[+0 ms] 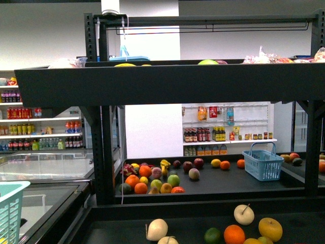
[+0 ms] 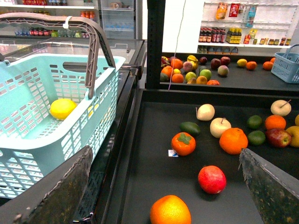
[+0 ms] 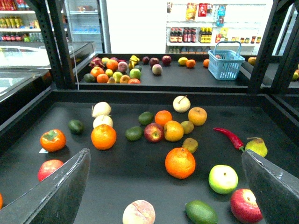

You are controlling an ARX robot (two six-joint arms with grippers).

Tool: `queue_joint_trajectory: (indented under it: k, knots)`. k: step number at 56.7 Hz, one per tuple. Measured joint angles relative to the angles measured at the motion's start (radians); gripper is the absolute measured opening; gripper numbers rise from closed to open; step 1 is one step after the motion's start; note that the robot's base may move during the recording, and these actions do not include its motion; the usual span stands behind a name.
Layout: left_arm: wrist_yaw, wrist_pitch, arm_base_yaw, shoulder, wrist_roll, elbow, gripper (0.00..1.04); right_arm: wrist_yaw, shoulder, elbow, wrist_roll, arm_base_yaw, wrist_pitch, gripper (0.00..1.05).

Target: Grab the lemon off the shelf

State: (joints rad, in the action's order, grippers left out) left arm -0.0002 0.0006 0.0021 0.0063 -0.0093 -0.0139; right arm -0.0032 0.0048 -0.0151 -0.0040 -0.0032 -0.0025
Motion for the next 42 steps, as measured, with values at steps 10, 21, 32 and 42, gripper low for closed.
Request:
queue_joint_trajectory:
  k: [10,21,32,42]
  knots:
    - [0.0,0.0,0.0,0.0,0.0,0.0,0.97,0.0,0.0,0.0,0.0,0.0,0.0,0.97]
    - [0.0,0.0,0.0,0.0,0.0,0.0,0.97,0.0,0.0,0.0,0.0,0.0,0.0,0.97]
    - [0.0,0.0,0.0,0.0,0.0,0.0,0.97,0.0,0.0,0.0,0.0,0.0,0.0,0.97]
    - [0.0,0.0,0.0,0.0,0.0,0.0,0.97,0.0,0.0,0.0,0.0,0.0,0.0,0.97]
